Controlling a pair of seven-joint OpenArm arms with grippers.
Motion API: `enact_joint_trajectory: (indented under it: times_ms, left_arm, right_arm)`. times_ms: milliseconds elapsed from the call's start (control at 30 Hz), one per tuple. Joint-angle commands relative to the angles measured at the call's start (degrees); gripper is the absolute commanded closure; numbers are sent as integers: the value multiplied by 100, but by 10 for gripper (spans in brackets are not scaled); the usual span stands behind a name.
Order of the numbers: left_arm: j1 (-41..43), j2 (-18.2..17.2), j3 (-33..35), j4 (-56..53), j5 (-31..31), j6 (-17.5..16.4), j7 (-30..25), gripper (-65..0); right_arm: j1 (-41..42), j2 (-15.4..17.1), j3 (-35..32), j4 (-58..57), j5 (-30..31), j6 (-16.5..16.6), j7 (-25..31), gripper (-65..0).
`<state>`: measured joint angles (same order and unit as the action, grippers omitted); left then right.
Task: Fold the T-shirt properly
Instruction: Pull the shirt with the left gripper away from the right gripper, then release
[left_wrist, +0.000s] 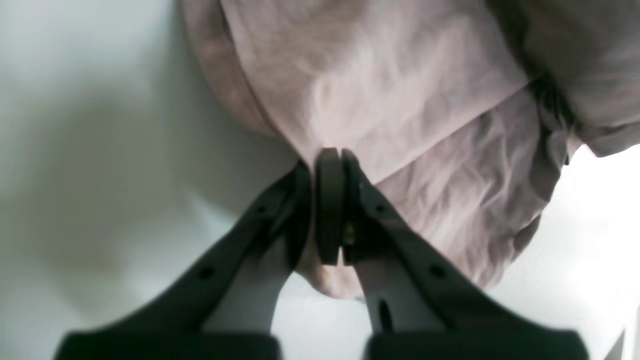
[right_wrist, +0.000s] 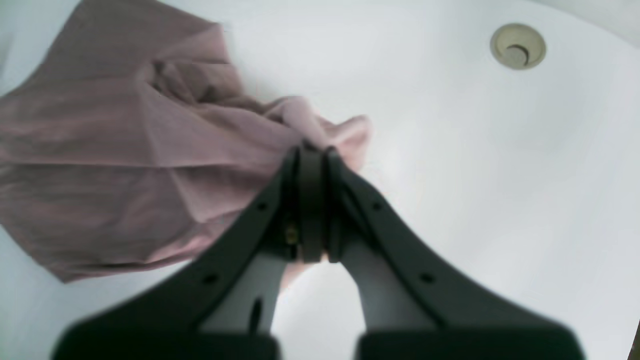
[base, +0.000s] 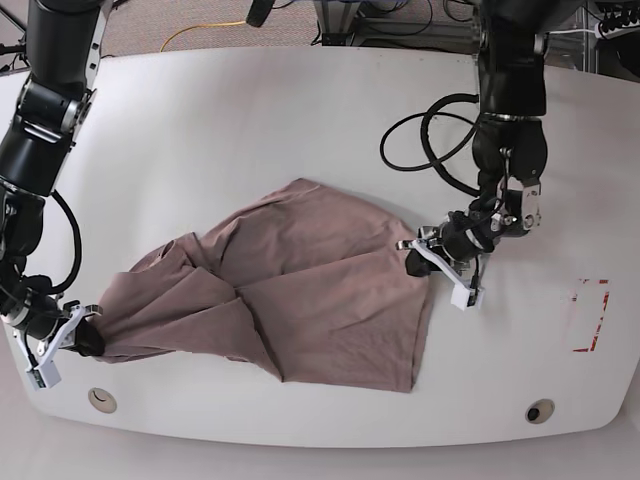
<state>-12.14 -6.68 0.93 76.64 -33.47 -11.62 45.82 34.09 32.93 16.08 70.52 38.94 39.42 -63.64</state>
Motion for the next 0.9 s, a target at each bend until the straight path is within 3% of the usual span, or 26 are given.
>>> enact_joint_trajectory:
  times_ms: [0,200,467,633,733,867]
  left_arm:
    - [137,-453,-115,516,-376,-328,-6,0]
    - [1060,-1508,-423,1307,-1413,-460,2,0]
    - [2212,-2273,-1231,2160,-1747,-469,2,-3]
    - [2731,-2396,-1583,2644,-1747,-469,20,-4]
    - [2783,-2396,-1803,2731,-1747,-469,354,-13]
    - [2775,-2396,-2058,2758,-1756,-478,767,-151]
  right_arm:
    - [139,123,50,108,119,10,161,0]
    - [-46,96,50,100,119,1,161,0]
    - [-292,-71,199,64,58,-8,249,0]
    - [-398,-176,401,73,67,-8,258,0]
    - [-406,-220,384,73,67,-8,249,0]
    - [-512,-343,401,91,67,-8,249,0]
